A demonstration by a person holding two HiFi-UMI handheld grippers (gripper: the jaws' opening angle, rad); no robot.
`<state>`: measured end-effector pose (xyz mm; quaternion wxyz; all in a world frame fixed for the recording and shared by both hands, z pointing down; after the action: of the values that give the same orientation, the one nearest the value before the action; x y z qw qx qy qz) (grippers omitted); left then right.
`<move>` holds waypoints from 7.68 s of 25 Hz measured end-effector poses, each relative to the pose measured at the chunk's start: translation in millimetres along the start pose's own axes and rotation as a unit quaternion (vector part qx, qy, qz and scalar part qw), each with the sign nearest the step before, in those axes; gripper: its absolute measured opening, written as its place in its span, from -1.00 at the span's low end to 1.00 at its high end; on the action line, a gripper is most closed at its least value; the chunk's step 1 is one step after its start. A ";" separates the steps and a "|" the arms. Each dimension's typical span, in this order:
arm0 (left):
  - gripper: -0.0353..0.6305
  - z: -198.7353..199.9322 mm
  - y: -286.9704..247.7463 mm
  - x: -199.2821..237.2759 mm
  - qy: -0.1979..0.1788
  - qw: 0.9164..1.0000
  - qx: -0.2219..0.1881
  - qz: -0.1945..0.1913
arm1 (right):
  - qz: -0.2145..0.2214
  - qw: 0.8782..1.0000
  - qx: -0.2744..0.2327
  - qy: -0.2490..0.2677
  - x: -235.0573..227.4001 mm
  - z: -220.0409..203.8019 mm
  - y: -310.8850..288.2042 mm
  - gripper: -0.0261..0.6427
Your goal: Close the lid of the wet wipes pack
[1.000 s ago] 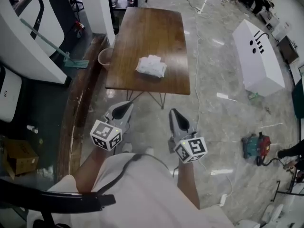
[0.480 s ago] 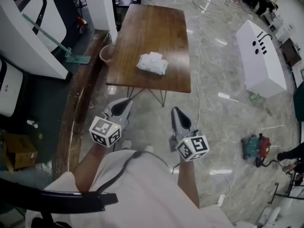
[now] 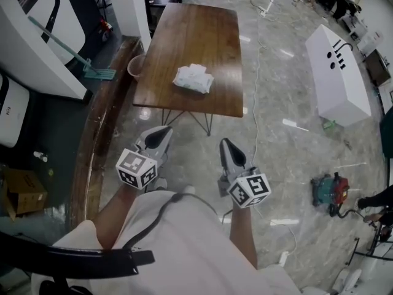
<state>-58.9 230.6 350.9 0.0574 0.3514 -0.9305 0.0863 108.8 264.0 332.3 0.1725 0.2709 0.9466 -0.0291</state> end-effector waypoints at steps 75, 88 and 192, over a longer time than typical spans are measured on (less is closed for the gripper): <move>-0.88 36.9 -294.8 275.8 0.024 0.998 0.042 -0.038 | -0.017 0.998 0.052 -0.016 -181.8 16.1 -360.7 -0.89; -0.88 6.9 -288.8 273.6 0.070 0.994 0.057 0.067 | 0.090 0.989 0.119 0.006 -234.6 -1.7 -403.5 -0.89; -0.88 -172.1 -324.8 239.0 0.147 0.965 0.199 0.081 | 0.240 0.916 0.299 -0.119 -258.7 -157.1 -427.0 -0.39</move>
<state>-13.8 -128.5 598.4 0.1156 0.2628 -0.9010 0.3251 42.0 -206.3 551.9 0.1965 0.5232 0.7728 -0.3008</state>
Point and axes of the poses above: the fingertips, and each gripper's own axes: y backward along the fingers, x to its left, z out of its top, the point moved 1 cm from there along y, backward along the fingers, and after that the axes turned 5 degrees about -x, right-handed, at the moved point
